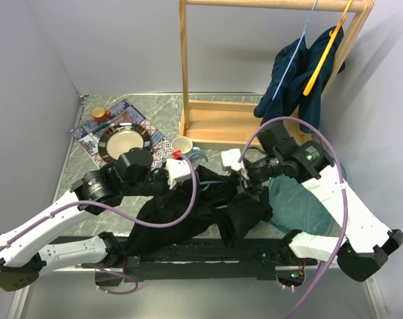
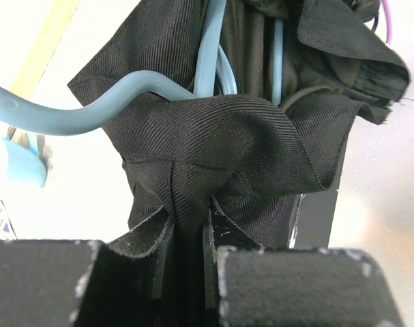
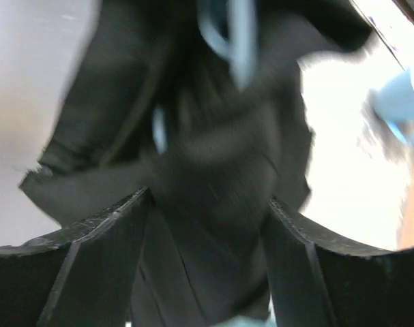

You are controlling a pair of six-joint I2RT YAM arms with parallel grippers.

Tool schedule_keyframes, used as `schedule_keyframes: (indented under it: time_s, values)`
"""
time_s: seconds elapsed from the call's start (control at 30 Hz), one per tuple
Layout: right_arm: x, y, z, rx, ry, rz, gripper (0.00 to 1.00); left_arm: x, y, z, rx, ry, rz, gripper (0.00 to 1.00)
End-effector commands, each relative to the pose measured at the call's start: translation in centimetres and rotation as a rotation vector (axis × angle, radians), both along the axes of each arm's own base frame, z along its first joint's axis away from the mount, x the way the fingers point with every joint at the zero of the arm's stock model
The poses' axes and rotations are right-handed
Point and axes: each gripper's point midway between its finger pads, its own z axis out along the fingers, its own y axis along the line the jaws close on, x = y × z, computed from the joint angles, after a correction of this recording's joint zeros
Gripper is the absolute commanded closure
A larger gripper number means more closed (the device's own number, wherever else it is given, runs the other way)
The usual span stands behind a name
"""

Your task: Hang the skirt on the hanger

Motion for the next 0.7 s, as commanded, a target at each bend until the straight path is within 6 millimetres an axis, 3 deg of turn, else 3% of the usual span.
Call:
schedule_keyframes:
  time_s: [0.0, 0.1, 0.17, 0.23, 0.33, 0.4, 0.43, 0.5, 0.53, 0.6, 0.67]
  values:
    - [-2.9, 2.4, 0.5, 0.089, 0.07, 0.153, 0.37, -0.2, -1.5, 5.0, -0.167, -0.113, -0.056, 0.99]
    - [-3.9, 3.0, 0.4, 0.103, 0.117, 0.194, 0.53, 0.0, -1.8, 5.5, -0.186, -0.132, -0.055, 0.99]
    - [-4.0, 3.1, 0.6, 0.104, 0.126, 0.197, 0.83, 0.1, -1.9, 5.3, -0.19, -0.134, -0.054, 0.99]
    - [-4.0, 3.0, 0.6, 0.103, 0.132, 0.184, 1.0, 0.2, -2.1, 5.2, -0.205, -0.137, -0.054, 0.99]
    - [-3.4, 2.8, 0.6, 0.084, 0.116, 0.129, 1.0, 0.8, -2.1, 5.3, -0.245, -0.141, -0.007, 0.97]
    - [-2.2, 2.1, 0.8, 0.059, 0.092, 0.054, 1.0, 2.0, -1.1, 5.3, -0.248, -0.131, 0.107, 0.77]
    - [-0.5, 1.1, 1.3, 0.064, 0.08, -0.029, 1.0, 2.4, -0.4, 4.5, -0.226, -0.114, 0.158, 0.51]
    - [0.3, -0.5, 2.2, 0.096, 0.065, -0.1, 1.0, 2.7, 1.2, 4.3, -0.246, -0.087, 0.26, 0.28]
    - [0.4, -1.3, 2.6, 0.111, 0.044, -0.128, 1.0, 3.2, 2.1, 2.7, -0.225, -0.081, 0.316, 0.14]
    - [1.6, -2.8, 2.7, 0.106, 0.003, -0.217, 1.0, 3.5, 3.6, 2.7, -0.274, -0.076, 0.395, 0.08]
    - [1.8, -3.9, 2.4, 0.098, -0.022, -0.293, 1.0, 3.7, 4.5, 1.3, -0.27, -0.056, 0.449, 0.04]
